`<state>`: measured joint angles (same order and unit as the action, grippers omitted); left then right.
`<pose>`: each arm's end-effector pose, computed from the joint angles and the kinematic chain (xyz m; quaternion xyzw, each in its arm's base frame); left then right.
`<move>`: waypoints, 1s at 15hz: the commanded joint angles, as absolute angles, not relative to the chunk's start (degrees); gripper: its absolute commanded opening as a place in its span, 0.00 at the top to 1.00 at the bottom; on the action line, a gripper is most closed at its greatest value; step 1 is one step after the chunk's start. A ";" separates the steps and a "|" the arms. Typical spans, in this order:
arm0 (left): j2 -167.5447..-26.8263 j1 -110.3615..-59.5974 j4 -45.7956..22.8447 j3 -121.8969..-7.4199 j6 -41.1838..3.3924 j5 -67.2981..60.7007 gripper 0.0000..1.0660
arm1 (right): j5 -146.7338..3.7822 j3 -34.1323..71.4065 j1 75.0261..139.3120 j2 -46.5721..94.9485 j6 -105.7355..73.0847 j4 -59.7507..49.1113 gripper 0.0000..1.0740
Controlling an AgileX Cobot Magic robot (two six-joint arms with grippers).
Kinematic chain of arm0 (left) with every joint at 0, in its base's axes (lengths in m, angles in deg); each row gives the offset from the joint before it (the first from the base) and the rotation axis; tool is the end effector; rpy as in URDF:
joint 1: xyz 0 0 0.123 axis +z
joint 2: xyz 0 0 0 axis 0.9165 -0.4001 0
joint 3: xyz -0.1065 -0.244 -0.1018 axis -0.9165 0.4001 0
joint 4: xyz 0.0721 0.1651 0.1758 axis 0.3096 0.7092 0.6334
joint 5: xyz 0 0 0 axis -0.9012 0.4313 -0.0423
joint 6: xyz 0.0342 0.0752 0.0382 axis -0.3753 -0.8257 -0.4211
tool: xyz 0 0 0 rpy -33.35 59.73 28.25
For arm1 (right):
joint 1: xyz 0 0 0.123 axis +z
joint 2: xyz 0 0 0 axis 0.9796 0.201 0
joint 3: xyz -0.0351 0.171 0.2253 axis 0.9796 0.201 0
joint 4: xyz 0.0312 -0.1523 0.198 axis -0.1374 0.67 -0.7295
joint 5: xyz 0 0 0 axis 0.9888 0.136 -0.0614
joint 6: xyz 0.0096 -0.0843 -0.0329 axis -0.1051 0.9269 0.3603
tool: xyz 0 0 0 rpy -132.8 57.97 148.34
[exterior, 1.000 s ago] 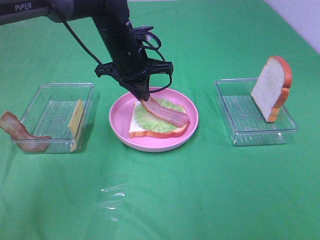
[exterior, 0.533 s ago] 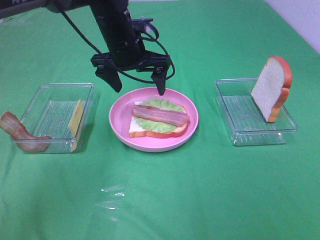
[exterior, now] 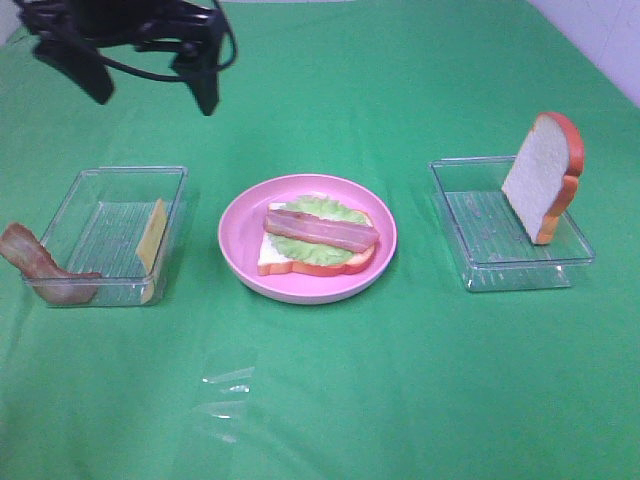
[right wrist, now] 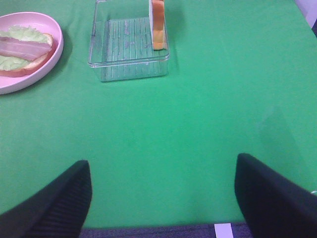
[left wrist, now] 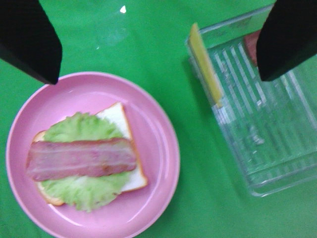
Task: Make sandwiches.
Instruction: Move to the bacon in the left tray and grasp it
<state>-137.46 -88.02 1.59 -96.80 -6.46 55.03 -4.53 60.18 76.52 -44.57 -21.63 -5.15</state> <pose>0.3788 -0.1525 0.3080 0.1087 0.9799 -0.0563 0.1575 -0.0027 0.0001 0.2611 0.0201 0.8759 -0.0048 0.4821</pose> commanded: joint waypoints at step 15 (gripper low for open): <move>-139.58 -69.05 1.30 -76.35 -17.12 51.25 0.06 | -4.70 60.35 76.23 -46.06 -20.88 -5.43 0.28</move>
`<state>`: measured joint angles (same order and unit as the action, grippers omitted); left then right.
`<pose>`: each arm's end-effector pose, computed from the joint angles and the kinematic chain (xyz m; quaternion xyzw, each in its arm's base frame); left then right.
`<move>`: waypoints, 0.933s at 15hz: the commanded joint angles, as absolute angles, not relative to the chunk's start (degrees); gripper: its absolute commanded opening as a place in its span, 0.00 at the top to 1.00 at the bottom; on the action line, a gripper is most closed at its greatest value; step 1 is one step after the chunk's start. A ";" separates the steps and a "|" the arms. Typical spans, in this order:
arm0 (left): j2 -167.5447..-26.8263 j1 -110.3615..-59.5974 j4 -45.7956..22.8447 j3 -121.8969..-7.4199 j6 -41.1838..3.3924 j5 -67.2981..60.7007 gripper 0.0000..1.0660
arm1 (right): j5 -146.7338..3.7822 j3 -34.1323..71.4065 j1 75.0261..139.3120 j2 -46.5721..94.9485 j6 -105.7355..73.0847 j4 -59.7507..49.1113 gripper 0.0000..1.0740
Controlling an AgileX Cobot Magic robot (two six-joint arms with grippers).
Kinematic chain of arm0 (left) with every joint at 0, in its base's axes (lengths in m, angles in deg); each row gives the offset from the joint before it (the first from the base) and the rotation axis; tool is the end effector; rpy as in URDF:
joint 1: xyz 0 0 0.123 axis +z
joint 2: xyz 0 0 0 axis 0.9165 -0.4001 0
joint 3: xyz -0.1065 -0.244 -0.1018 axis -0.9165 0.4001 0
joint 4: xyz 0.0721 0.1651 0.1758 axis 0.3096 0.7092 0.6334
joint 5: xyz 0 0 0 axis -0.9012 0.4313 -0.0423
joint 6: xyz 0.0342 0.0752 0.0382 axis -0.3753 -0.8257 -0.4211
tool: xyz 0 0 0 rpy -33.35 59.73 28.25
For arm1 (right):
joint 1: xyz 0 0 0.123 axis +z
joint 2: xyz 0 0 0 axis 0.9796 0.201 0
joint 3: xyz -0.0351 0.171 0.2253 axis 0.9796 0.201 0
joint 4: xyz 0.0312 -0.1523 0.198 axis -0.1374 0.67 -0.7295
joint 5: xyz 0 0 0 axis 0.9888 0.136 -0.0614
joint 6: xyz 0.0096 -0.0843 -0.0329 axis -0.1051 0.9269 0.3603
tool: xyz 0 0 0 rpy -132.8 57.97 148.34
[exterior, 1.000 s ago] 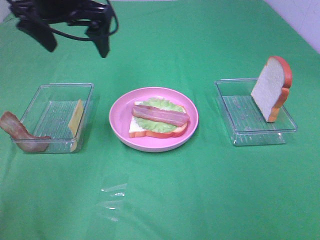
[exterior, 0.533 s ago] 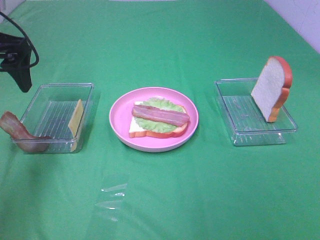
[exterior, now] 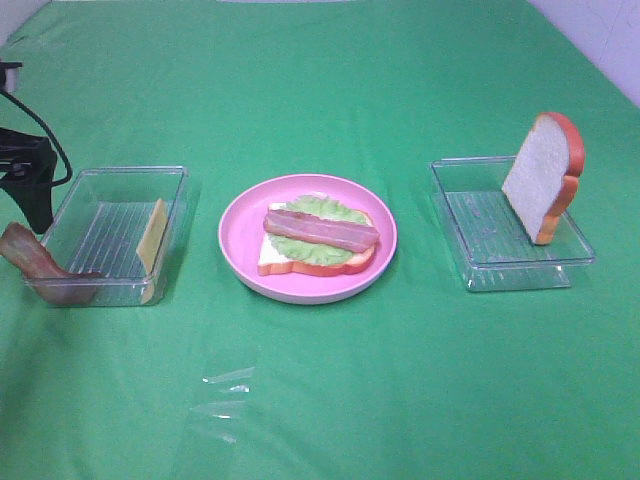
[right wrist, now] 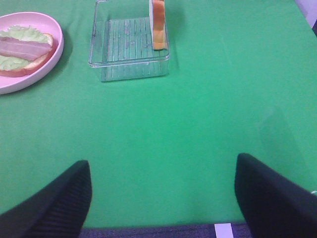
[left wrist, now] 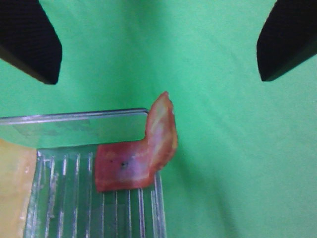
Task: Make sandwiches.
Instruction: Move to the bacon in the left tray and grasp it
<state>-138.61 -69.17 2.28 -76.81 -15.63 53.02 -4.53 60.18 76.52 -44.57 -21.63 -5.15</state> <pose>0.3720 -0.0192 0.2087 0.0257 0.9996 -0.0069 0.0004 -0.0027 0.0001 0.2611 0.0201 0.8759 -0.0048 0.4821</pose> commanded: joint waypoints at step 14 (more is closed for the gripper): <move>-144.45 -69.05 -0.76 -76.52 -19.01 51.25 0.17 | -4.70 60.35 76.23 -46.06 -20.88 -5.43 0.28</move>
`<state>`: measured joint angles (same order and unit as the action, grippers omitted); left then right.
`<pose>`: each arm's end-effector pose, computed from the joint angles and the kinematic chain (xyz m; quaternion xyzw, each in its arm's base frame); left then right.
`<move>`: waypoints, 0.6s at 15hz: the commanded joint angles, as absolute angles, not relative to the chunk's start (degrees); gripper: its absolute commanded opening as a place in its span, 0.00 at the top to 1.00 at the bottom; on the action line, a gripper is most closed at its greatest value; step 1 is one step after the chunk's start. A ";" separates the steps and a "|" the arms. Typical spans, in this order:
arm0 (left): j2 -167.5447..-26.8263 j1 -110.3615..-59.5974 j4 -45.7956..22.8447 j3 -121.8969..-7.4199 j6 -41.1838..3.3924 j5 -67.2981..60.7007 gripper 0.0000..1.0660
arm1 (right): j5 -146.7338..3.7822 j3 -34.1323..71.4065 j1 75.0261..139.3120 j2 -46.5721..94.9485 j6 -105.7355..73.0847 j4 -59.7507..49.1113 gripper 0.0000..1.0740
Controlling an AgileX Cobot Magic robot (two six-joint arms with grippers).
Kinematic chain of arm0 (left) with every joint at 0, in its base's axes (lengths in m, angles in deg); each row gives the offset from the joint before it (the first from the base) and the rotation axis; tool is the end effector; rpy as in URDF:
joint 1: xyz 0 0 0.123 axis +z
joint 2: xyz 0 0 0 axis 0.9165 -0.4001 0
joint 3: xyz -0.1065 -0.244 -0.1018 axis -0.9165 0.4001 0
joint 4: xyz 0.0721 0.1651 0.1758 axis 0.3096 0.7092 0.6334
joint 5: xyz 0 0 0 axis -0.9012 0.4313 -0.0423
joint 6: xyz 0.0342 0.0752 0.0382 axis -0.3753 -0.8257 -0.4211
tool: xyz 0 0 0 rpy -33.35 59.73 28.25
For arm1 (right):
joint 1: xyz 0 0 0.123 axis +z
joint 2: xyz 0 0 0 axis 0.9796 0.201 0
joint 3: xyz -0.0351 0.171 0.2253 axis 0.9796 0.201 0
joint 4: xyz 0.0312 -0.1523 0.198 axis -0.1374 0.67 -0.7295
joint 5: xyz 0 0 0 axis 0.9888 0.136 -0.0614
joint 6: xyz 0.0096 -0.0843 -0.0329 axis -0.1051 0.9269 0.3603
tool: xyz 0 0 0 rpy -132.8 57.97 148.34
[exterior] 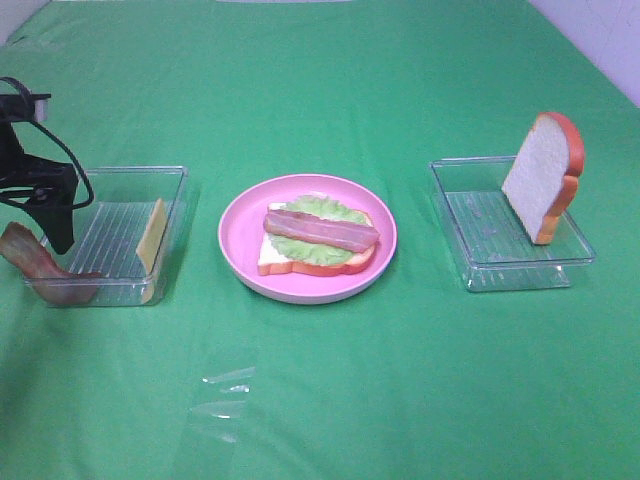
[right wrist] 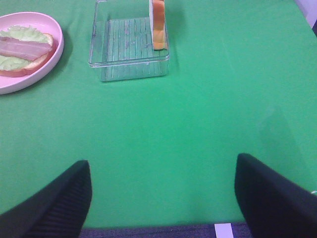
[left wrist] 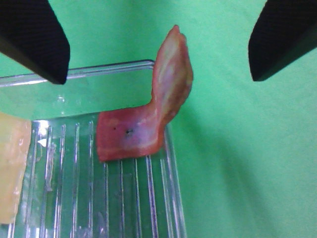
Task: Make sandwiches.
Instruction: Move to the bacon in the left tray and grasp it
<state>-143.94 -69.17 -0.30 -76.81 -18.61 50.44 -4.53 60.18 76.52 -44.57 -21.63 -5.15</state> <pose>0.3823 -0.0234 0.1736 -0.0412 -0.9985 0.0269 0.0232 -0.0027 0.0001 0.2611 0.0201 0.8759 -0.0048 0.4821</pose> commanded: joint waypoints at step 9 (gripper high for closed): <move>-144.86 -69.05 -0.76 -76.52 -15.69 49.93 0.45 | -4.70 60.35 76.23 -46.06 -20.88 -5.43 0.28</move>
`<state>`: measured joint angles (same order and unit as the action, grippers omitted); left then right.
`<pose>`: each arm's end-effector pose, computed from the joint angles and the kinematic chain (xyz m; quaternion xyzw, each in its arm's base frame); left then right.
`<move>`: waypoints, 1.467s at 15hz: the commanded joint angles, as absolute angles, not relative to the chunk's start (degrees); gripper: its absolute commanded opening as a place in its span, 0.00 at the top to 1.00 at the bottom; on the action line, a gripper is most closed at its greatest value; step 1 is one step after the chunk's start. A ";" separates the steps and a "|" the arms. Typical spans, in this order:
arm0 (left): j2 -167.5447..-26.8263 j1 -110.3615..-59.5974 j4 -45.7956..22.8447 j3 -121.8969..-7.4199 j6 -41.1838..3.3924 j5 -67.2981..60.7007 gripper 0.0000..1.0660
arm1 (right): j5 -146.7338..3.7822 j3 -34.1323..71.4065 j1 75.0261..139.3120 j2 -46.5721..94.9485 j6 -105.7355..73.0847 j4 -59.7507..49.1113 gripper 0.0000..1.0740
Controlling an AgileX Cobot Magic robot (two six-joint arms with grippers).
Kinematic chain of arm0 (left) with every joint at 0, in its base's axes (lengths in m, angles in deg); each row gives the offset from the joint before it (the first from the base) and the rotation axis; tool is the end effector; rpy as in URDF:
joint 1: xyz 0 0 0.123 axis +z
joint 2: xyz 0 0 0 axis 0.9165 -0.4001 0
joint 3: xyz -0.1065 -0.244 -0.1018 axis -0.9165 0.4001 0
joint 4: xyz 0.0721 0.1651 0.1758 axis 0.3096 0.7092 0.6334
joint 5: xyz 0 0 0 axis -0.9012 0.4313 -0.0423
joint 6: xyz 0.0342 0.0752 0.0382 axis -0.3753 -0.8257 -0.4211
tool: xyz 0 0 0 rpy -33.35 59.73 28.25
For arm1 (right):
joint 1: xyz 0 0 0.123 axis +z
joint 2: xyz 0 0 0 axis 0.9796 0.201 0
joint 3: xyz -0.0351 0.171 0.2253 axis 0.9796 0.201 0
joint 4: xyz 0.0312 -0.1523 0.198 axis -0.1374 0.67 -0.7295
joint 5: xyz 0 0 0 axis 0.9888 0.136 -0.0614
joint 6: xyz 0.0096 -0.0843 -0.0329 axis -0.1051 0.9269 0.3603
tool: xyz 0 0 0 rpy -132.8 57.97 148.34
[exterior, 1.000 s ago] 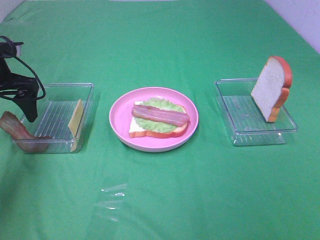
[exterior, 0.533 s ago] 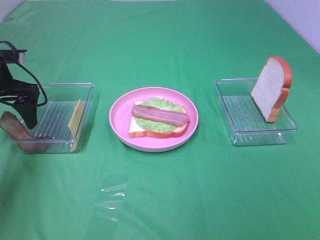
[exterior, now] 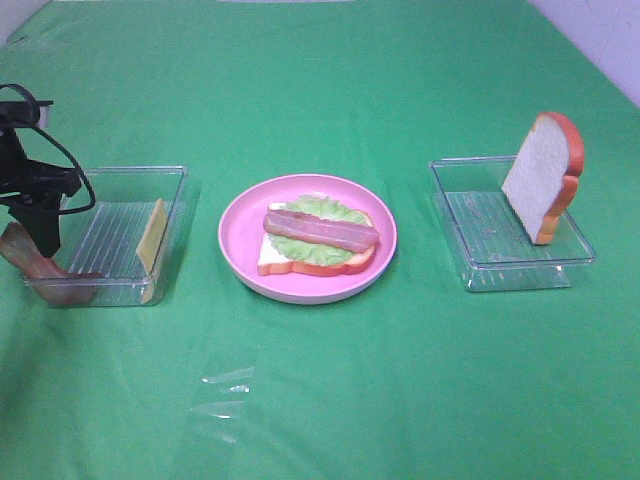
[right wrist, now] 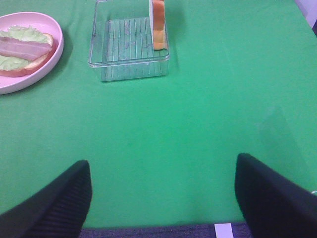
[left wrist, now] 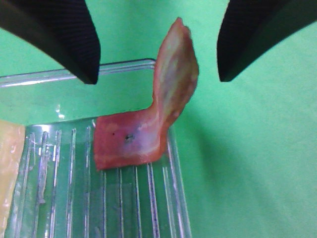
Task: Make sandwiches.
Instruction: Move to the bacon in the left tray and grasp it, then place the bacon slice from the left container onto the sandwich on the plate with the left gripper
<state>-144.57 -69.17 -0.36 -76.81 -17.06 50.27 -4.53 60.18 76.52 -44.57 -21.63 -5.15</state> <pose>0.3831 -0.0235 0.1693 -0.0272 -0.9989 0.0270 0.0276 -0.0027 0.0001 0.2611 0.0201 0.8759 -0.0048 0.4821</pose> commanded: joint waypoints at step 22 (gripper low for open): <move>-136.83 -73.06 -13.25 -93.59 -20.84 51.42 1.00 | -4.70 60.35 76.23 -46.06 -20.88 -5.43 0.28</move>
<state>-137.41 -72.66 -12.28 -93.02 -20.61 50.96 -4.53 60.18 76.52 -44.57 -21.63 -5.15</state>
